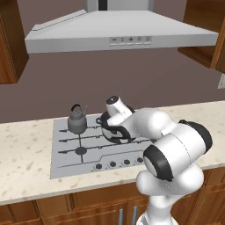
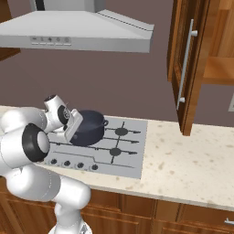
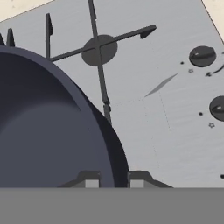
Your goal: Pick the kettle from the cabinet and place it on a stove burner. Then pick the pot from the counter and place it on another stove burner. Finally, turn both burners on.
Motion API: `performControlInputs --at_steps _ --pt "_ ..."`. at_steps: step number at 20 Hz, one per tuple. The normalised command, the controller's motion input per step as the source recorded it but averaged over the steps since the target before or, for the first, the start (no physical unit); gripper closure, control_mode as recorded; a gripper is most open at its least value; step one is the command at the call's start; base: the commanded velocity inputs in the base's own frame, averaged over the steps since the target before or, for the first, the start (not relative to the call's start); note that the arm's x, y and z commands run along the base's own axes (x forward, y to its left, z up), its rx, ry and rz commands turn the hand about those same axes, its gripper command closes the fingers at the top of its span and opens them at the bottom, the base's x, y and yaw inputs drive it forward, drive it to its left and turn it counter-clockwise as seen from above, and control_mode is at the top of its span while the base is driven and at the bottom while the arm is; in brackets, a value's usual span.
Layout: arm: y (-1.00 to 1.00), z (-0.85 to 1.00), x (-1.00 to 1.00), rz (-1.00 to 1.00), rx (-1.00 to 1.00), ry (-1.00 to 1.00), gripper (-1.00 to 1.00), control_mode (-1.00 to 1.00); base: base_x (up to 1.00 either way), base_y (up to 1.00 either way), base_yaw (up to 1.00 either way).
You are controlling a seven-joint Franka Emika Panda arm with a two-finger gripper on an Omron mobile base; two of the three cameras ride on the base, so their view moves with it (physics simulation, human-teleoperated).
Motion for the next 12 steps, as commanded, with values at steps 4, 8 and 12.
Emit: performControlInputs --at_steps 4,8,12 --pt "0.0 -0.05 0.0 0.03 0.0 0.0 1.0 -1.0 0.0 0.0 0.0" --pt "0.04 -0.1 0.0 0.03 0.0 0.01 1.0 -1.0 0.0 0.0 0.0" --pt "0.01 -0.04 0.0 0.03 0.0 0.03 1.0 -1.0 0.0 0.0 0.0"
